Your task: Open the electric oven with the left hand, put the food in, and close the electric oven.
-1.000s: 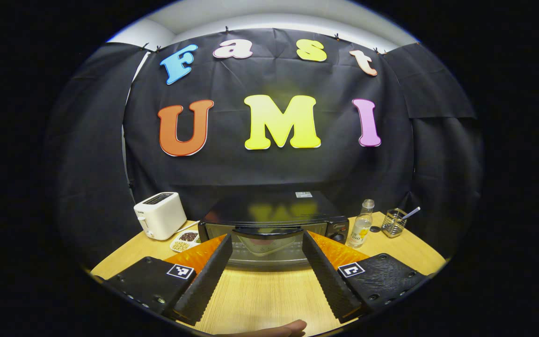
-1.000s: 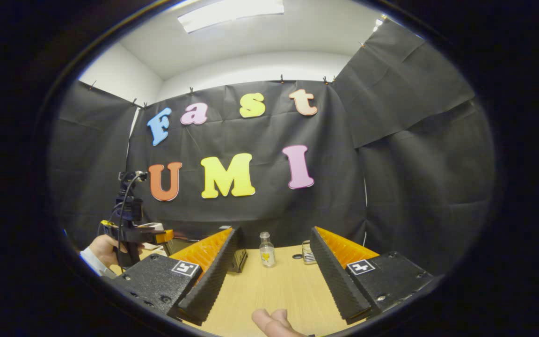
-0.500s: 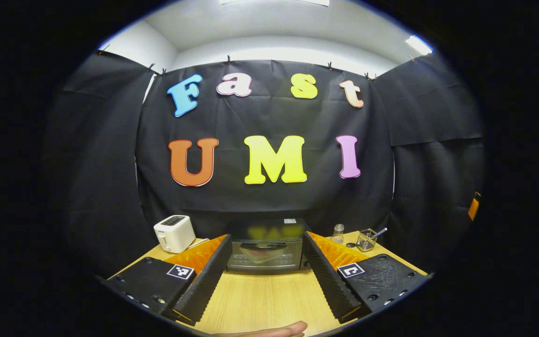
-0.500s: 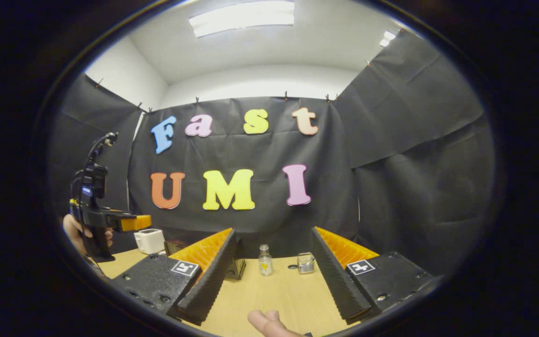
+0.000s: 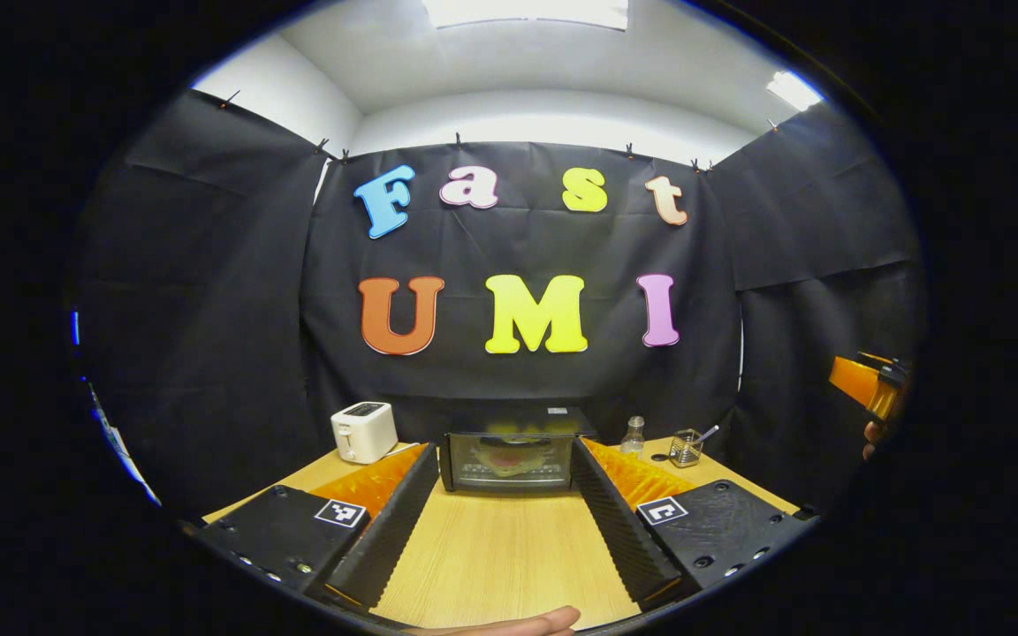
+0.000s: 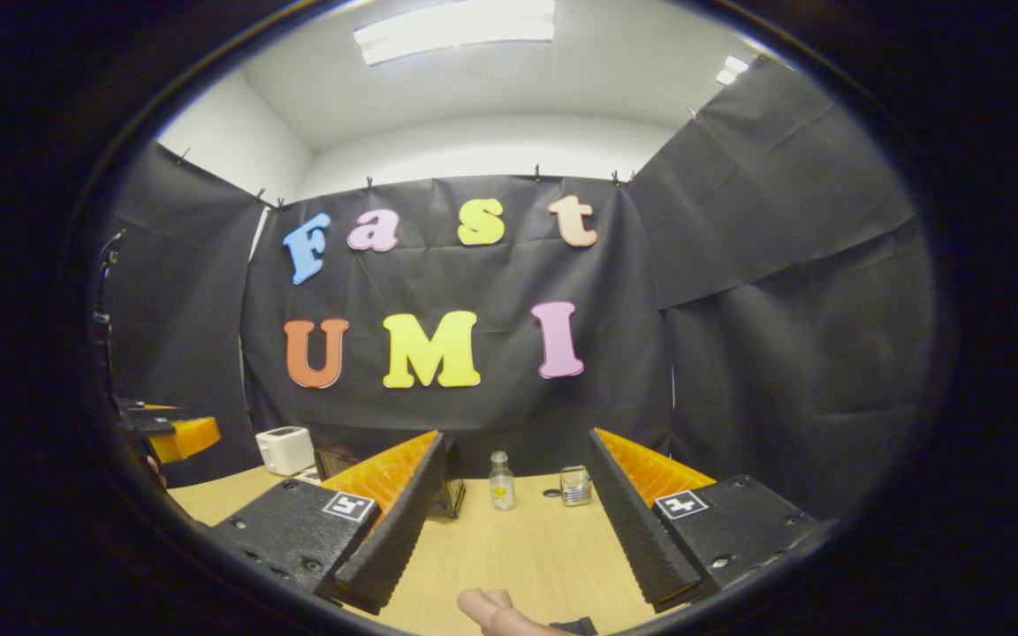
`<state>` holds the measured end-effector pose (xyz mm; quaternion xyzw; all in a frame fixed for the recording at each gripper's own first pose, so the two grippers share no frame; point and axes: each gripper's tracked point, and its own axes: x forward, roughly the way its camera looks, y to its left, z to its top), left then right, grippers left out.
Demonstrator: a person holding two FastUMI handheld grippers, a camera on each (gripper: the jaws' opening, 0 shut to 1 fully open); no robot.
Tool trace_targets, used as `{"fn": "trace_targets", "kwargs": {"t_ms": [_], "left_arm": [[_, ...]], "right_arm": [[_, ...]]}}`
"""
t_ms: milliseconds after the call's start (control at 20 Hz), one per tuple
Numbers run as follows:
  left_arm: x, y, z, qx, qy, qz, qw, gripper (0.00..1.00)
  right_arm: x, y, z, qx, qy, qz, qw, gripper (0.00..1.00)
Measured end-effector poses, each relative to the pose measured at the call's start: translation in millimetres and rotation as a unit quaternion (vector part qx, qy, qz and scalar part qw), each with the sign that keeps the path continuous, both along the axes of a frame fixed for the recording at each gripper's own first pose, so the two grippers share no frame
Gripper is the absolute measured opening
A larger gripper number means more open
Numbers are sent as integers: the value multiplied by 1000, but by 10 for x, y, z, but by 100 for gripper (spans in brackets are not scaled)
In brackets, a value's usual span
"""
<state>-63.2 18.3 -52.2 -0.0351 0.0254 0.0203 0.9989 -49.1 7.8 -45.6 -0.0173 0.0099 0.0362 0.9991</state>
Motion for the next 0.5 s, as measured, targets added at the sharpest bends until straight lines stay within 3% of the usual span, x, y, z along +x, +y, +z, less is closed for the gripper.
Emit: {"fn": "trace_targets", "kwargs": {"t_ms": [250, 500], "left_arm": [[-89, -134, 27, 3, -7, -8, 1000, 95], [-26, -303, 13, 12, -6, -11, 1000, 95]], "right_arm": [[61, -26, -193, -5, 46, 6, 999, 96], [71, -189, -252, -1, 49, -2, 999, 96]]}}
